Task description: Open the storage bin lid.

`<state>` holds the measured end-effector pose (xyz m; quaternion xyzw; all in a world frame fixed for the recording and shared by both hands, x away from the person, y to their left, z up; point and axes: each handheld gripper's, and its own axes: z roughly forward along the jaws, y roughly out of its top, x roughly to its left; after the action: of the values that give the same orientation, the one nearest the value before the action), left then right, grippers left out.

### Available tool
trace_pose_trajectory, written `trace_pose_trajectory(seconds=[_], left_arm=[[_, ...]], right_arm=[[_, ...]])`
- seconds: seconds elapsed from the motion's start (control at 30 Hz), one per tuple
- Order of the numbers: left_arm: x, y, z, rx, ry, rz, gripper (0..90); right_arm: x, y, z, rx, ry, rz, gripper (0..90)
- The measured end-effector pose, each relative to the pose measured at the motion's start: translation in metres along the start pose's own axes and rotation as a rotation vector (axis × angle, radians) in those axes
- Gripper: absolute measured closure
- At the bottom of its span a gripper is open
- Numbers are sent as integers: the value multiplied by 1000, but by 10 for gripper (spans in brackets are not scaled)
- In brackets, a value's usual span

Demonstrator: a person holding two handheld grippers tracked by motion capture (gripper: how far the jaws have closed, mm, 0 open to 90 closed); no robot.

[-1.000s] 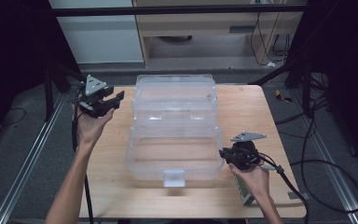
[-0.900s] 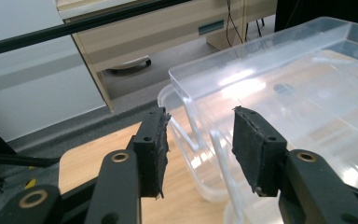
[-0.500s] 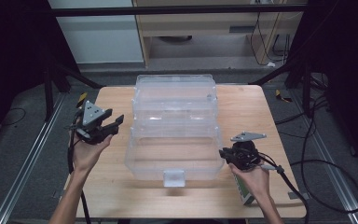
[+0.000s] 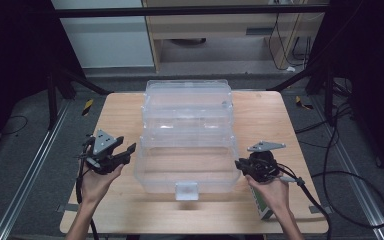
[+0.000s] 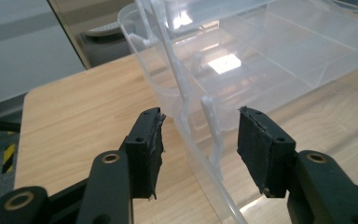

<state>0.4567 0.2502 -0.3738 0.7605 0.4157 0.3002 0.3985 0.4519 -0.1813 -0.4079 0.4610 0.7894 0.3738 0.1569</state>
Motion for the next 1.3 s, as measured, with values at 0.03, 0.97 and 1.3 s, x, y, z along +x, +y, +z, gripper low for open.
trace_pose_trajectory(seconds=[0.03,0.97,1.3], left_arm=[[-1,-2,1,13,7,5,496],[15,-24,8,82,62,-13,454],[24,-30,10,97,73,-30,437]], right_arm=[[0,0,0,0,0,0,779],[-20,6,-34,-59,-86,39,543],[-27,13,-54,-14,-99,21,462]])
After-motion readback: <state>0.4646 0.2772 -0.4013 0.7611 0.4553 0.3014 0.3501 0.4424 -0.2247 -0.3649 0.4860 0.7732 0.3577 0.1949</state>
